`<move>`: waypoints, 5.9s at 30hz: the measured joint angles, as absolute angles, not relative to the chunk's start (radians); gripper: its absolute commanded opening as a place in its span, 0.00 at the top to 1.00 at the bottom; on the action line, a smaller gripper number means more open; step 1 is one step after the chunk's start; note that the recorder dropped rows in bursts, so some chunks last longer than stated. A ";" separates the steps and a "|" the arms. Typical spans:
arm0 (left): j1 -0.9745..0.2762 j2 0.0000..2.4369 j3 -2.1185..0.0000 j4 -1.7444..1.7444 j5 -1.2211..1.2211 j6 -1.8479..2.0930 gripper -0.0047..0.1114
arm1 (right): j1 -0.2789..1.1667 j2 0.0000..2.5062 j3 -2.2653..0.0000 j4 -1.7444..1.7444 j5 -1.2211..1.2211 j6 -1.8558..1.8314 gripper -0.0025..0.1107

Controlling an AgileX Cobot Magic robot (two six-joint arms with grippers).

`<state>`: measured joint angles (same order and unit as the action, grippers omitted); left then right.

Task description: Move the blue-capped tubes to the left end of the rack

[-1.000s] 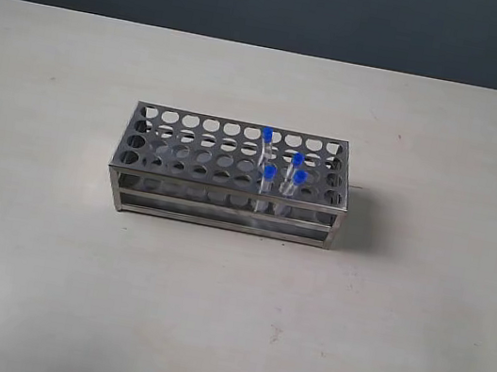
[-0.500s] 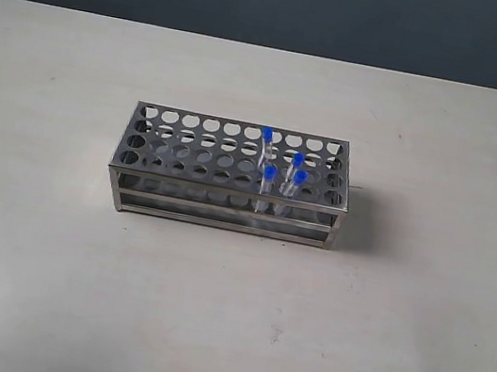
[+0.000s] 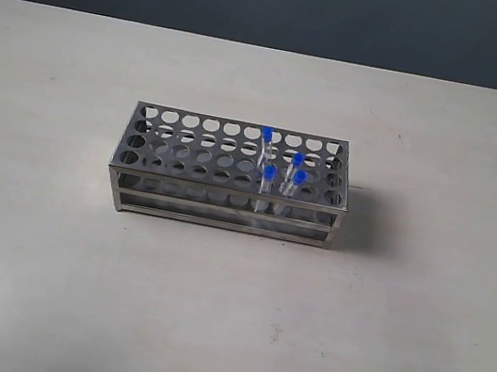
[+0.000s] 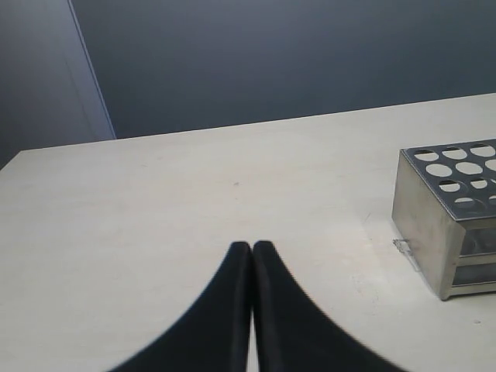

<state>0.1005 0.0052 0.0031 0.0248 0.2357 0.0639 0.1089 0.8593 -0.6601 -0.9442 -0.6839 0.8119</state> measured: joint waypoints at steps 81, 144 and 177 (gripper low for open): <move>0.100 0.005 0.003 0.025 0.236 0.064 0.95 | 0.641 1.787 -0.446 -0.286 -0.902 0.134 0.79; 0.100 0.005 0.003 0.025 0.236 0.064 0.95 | 0.841 1.990 -1.287 -0.752 -0.353 0.540 0.99; 0.100 0.005 0.003 0.025 0.236 0.064 0.95 | 0.841 2.124 -1.386 -0.752 -0.316 0.542 0.98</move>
